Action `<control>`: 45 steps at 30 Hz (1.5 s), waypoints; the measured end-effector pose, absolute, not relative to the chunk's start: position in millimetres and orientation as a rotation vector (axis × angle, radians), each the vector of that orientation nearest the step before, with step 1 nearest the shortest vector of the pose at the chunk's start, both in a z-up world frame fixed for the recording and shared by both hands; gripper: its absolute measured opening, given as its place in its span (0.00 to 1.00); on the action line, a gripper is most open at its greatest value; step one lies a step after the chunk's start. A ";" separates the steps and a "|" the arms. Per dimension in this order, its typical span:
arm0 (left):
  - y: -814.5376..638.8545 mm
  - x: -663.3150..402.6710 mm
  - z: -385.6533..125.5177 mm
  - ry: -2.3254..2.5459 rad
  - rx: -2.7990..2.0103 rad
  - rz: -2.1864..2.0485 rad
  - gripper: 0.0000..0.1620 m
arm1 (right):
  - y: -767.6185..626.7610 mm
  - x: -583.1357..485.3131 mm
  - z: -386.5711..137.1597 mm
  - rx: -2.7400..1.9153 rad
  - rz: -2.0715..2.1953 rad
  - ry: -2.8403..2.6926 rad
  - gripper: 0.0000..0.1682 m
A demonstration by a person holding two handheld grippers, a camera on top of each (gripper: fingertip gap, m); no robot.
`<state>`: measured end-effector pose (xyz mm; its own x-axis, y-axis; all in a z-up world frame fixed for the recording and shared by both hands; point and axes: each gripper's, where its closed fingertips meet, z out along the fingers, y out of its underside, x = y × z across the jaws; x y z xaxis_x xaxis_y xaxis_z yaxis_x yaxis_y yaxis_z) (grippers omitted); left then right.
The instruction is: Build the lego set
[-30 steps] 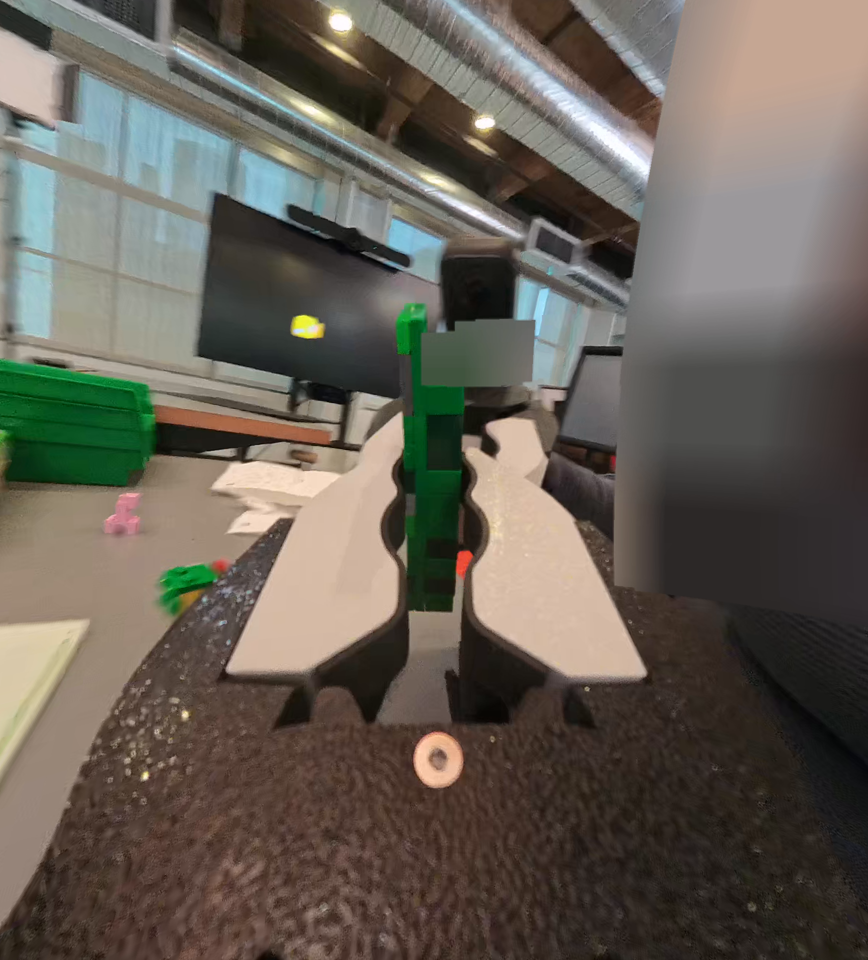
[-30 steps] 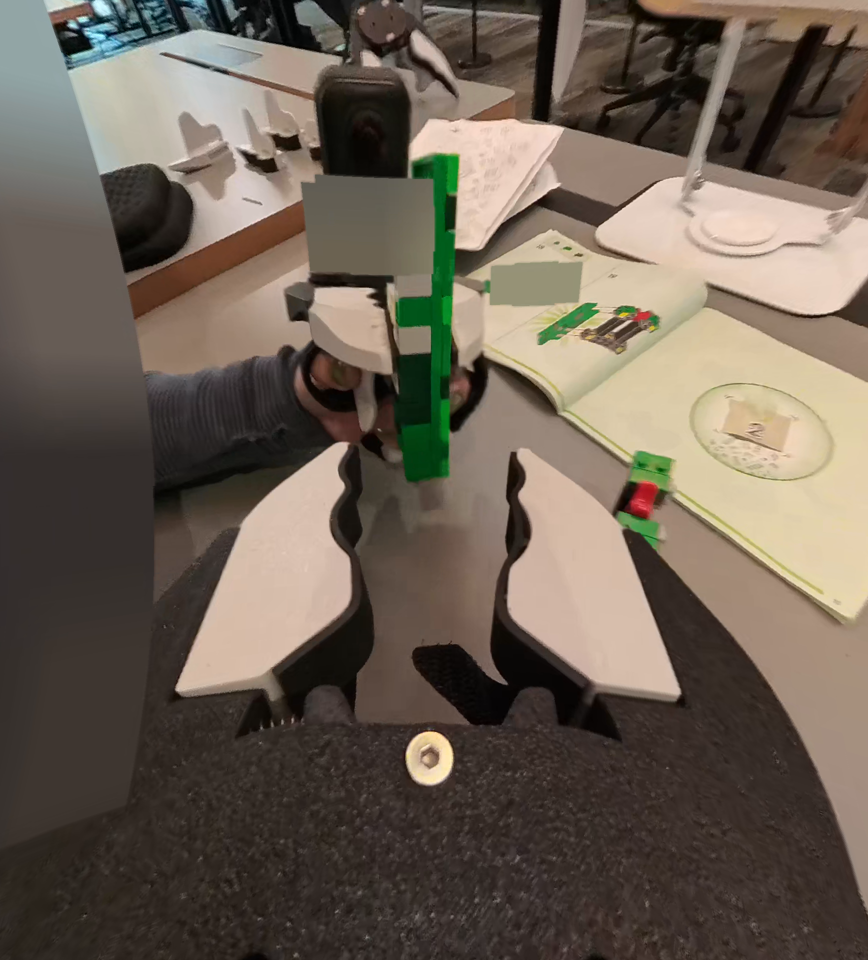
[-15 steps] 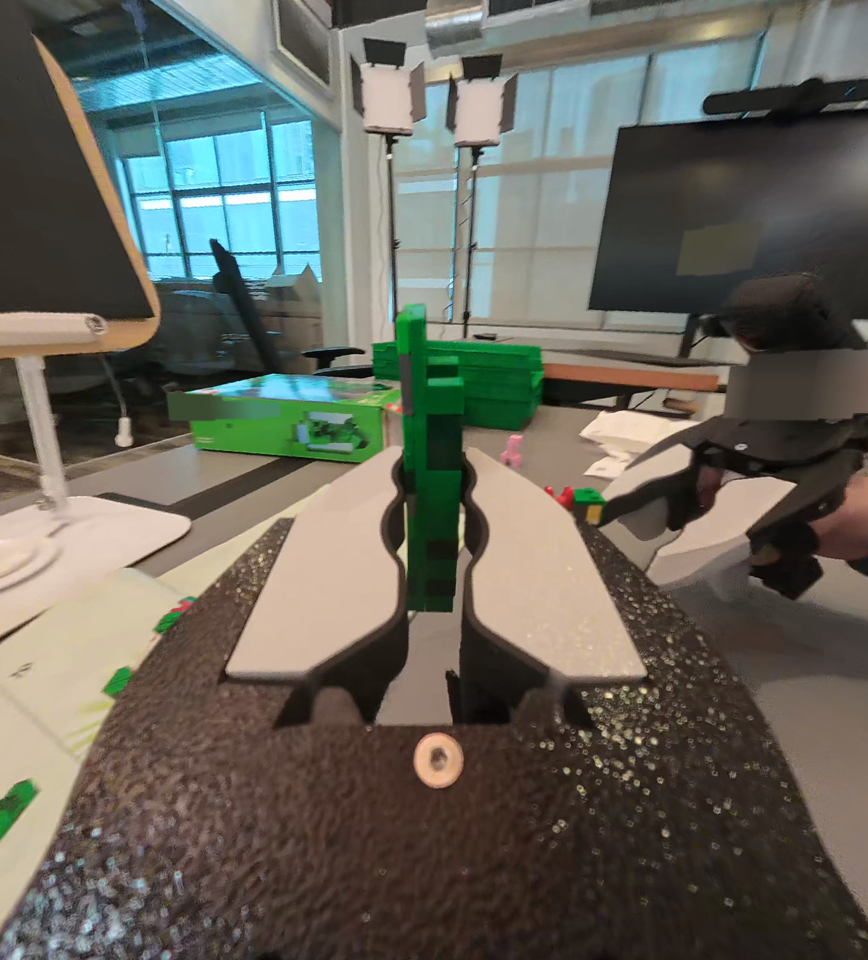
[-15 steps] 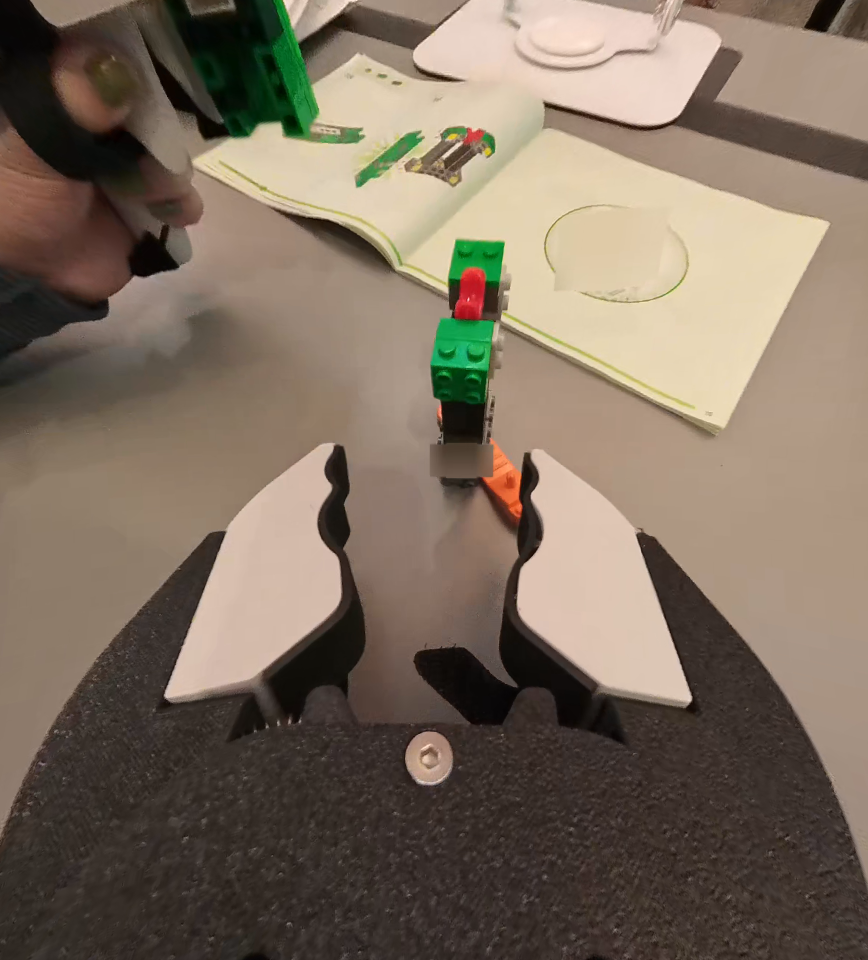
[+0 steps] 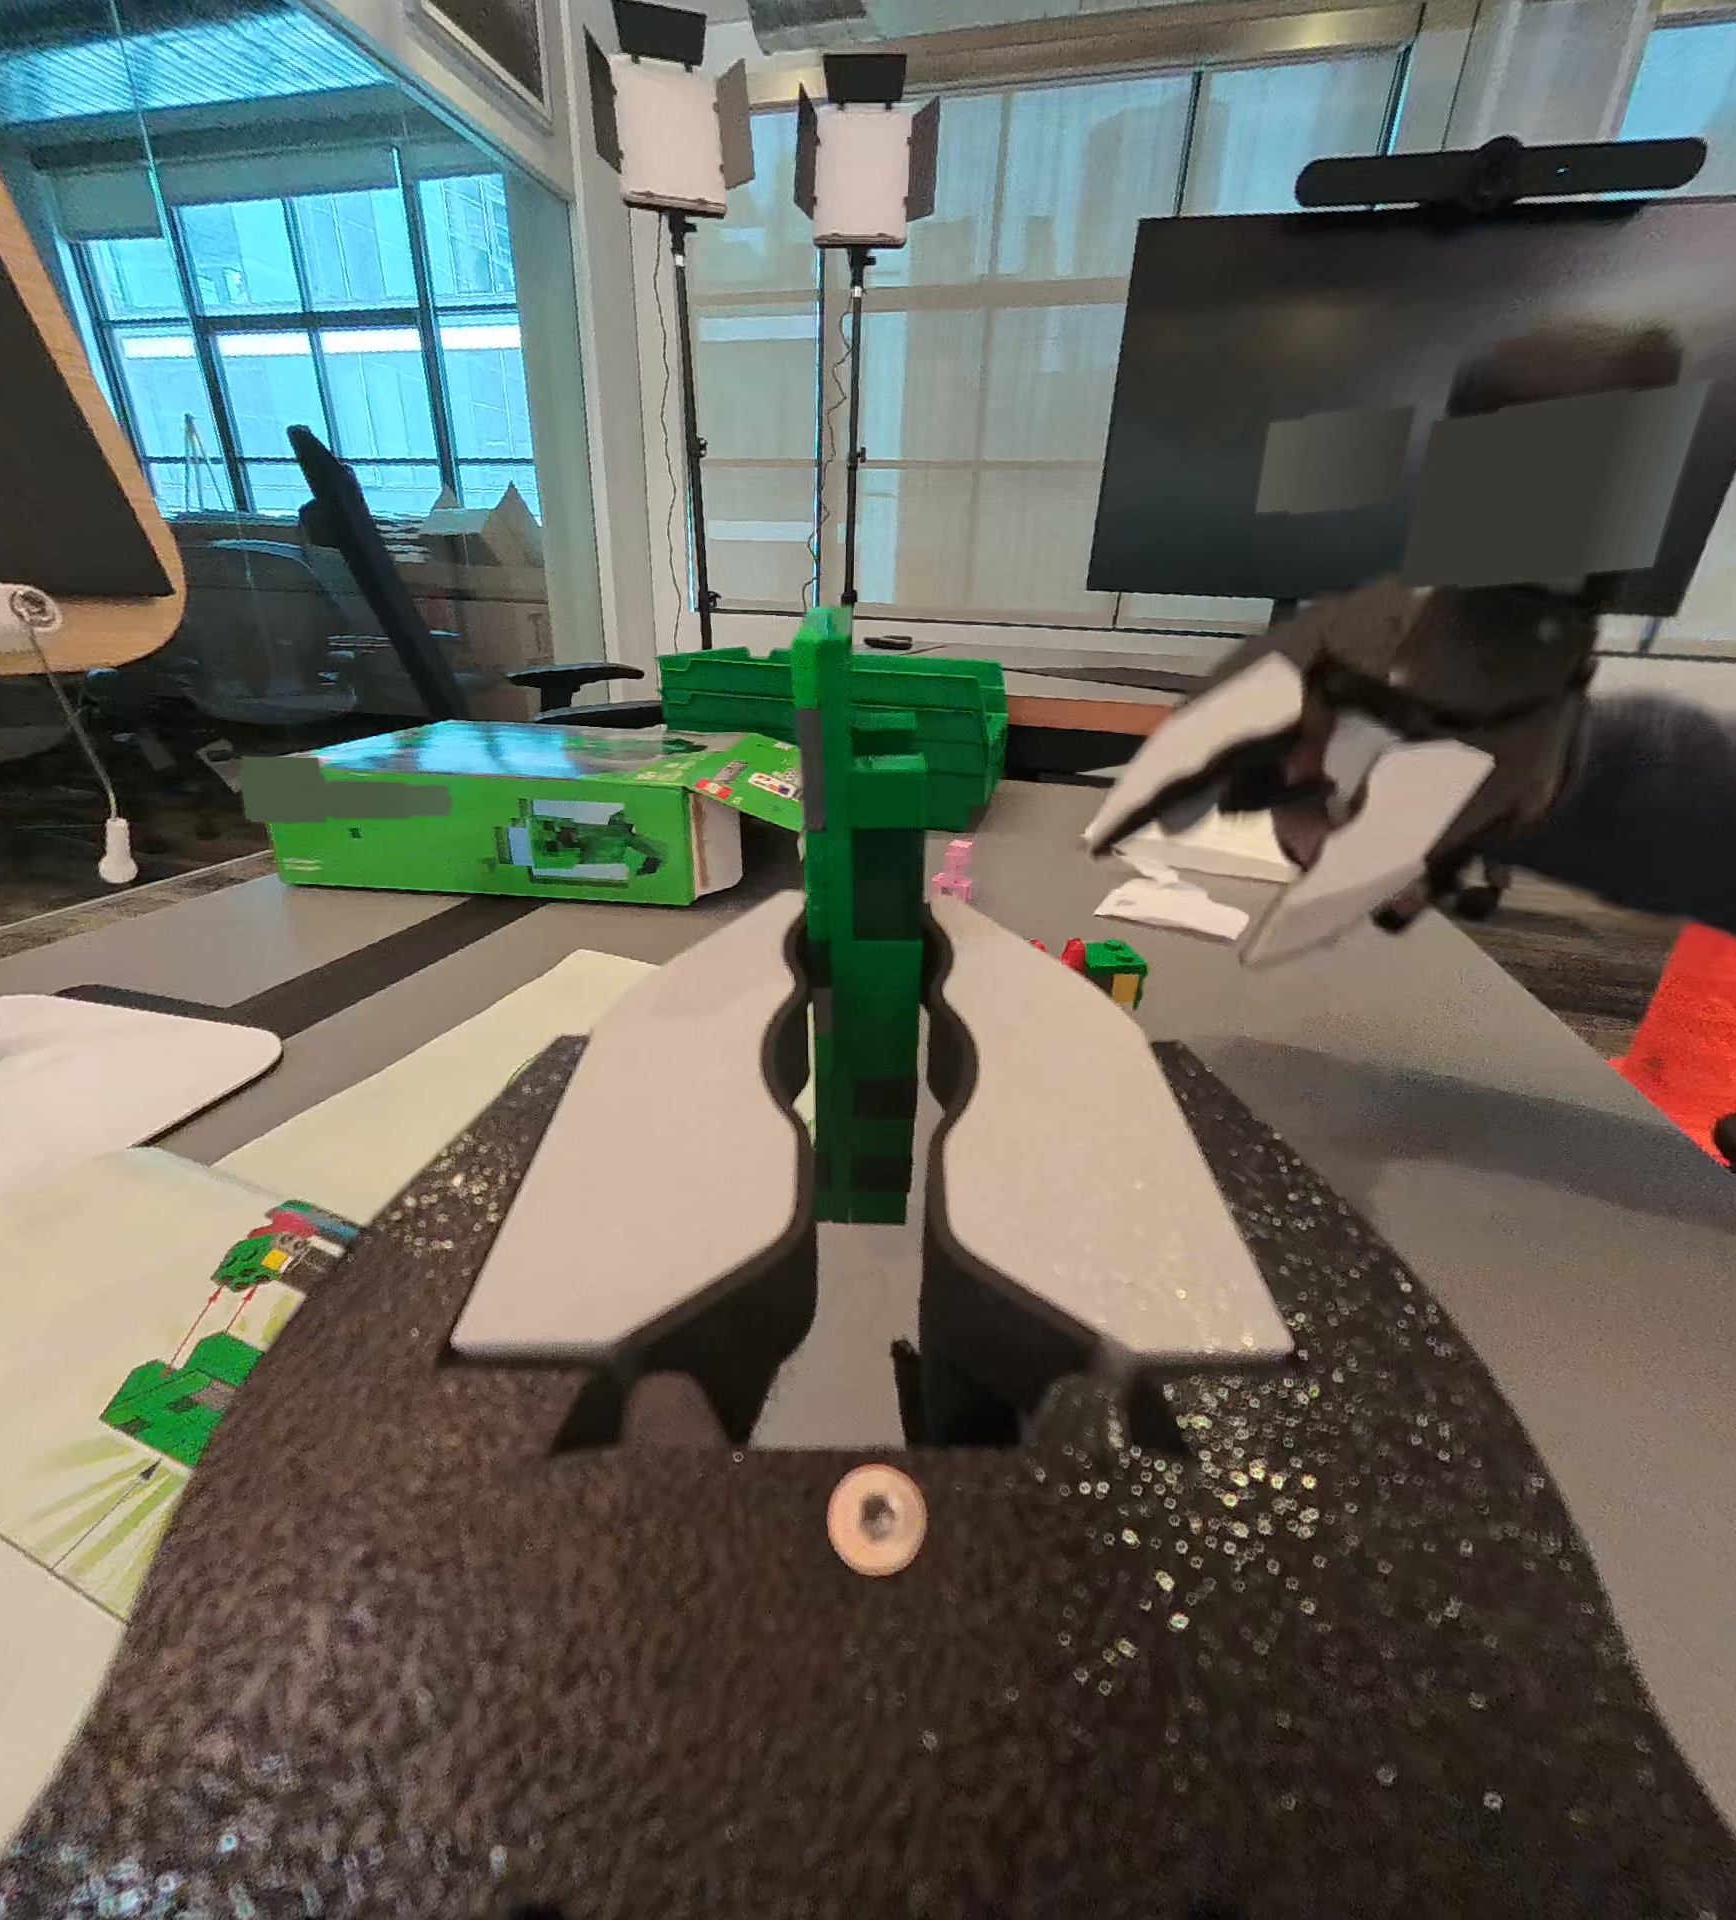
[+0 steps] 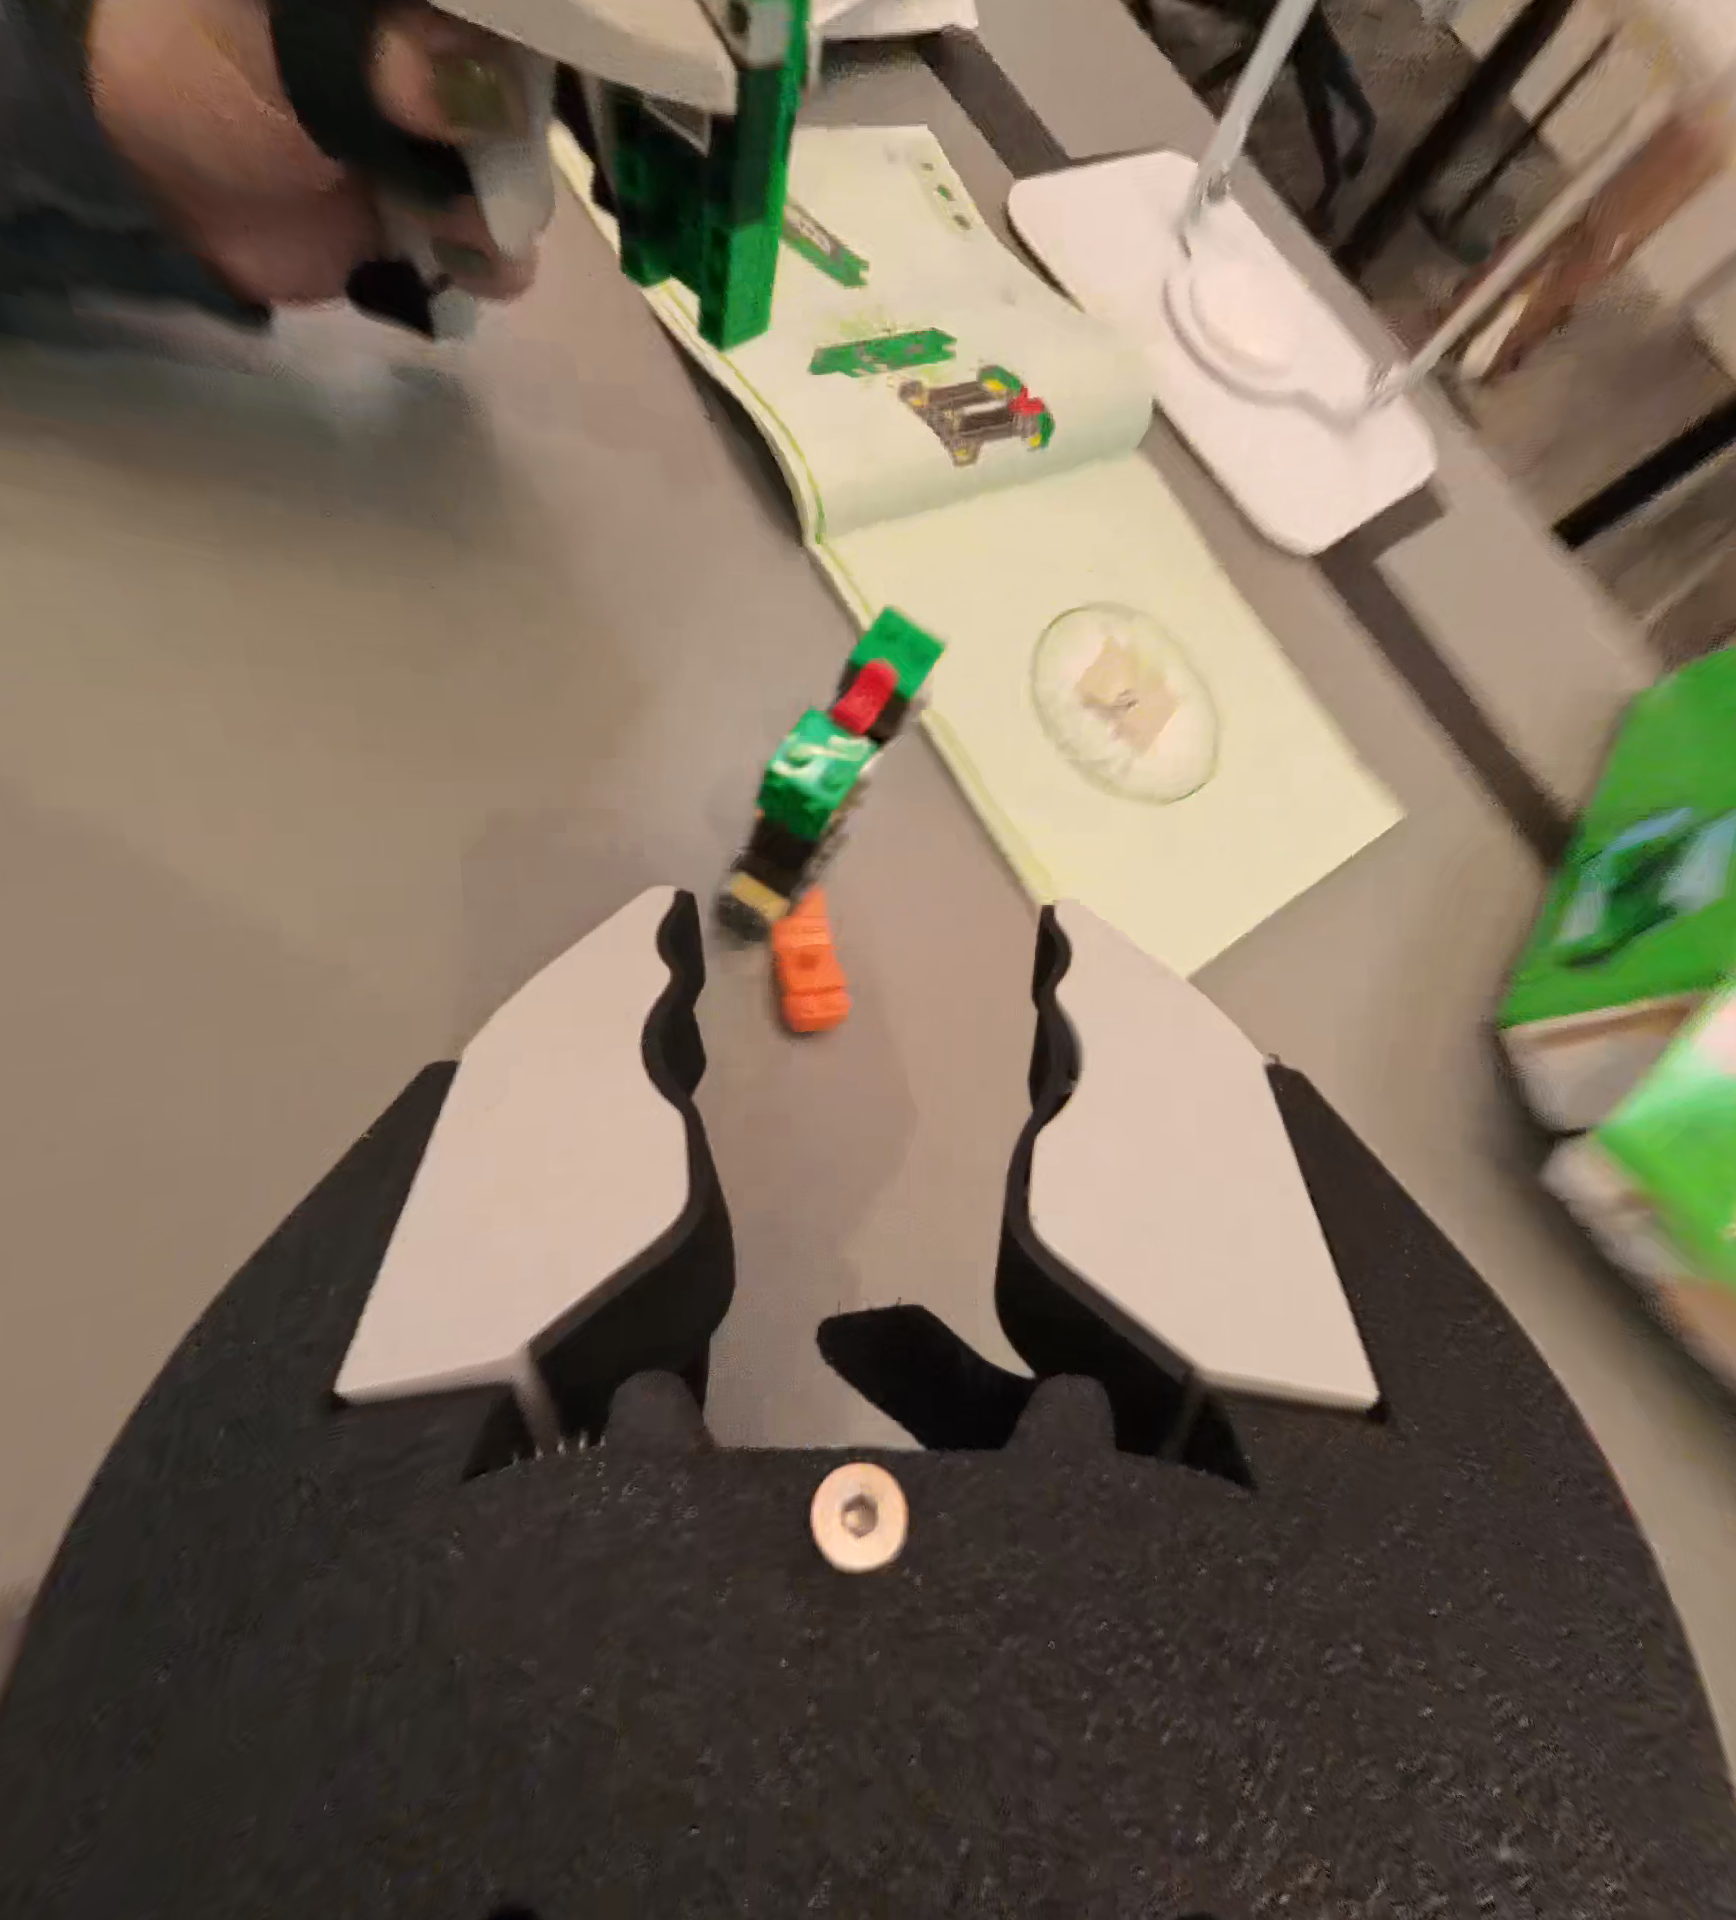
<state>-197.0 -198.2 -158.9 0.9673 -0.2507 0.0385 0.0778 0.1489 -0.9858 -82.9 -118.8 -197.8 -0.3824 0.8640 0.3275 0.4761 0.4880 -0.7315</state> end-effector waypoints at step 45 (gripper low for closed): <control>-200.0 -217.0 -159.9 0.109 -1.434 -0.139 0.11 | -126.7 -115.4 -228.5 -1.243 0.106 -2.648 0.13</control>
<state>-217.0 -200.0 -159.9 0.9869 -0.1611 0.0086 0.0299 0.1303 -0.9910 -115.4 -126.7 -228.5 -0.6206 0.7670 0.1627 0.7516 0.6411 -0.1552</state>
